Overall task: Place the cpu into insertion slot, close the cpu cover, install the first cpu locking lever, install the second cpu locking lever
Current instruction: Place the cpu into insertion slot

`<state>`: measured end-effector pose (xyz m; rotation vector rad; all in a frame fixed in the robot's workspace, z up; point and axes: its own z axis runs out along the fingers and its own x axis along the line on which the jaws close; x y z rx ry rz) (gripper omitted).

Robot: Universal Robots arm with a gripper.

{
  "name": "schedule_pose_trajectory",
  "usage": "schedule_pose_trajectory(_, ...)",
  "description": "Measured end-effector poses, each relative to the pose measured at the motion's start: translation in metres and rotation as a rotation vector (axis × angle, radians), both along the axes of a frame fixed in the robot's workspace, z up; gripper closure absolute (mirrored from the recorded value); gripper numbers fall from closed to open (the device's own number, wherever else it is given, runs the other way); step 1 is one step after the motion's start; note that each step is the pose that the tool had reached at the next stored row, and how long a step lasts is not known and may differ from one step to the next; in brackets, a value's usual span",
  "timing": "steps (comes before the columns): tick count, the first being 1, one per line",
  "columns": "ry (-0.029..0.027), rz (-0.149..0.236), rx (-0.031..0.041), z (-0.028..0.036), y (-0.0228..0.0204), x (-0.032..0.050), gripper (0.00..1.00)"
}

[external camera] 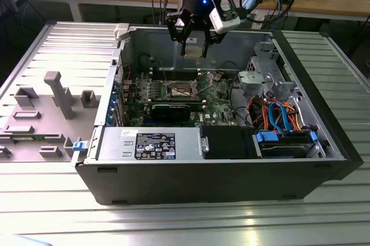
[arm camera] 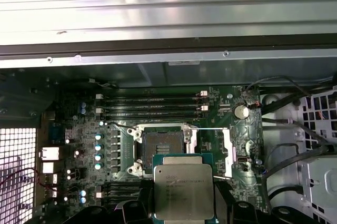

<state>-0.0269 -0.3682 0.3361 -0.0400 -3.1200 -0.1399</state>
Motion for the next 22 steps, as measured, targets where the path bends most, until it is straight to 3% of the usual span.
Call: schedule_pose_trajectory(22, 0.0, 0.0, 0.0001, -0.0058, -0.0001, 0.0, 0.45)
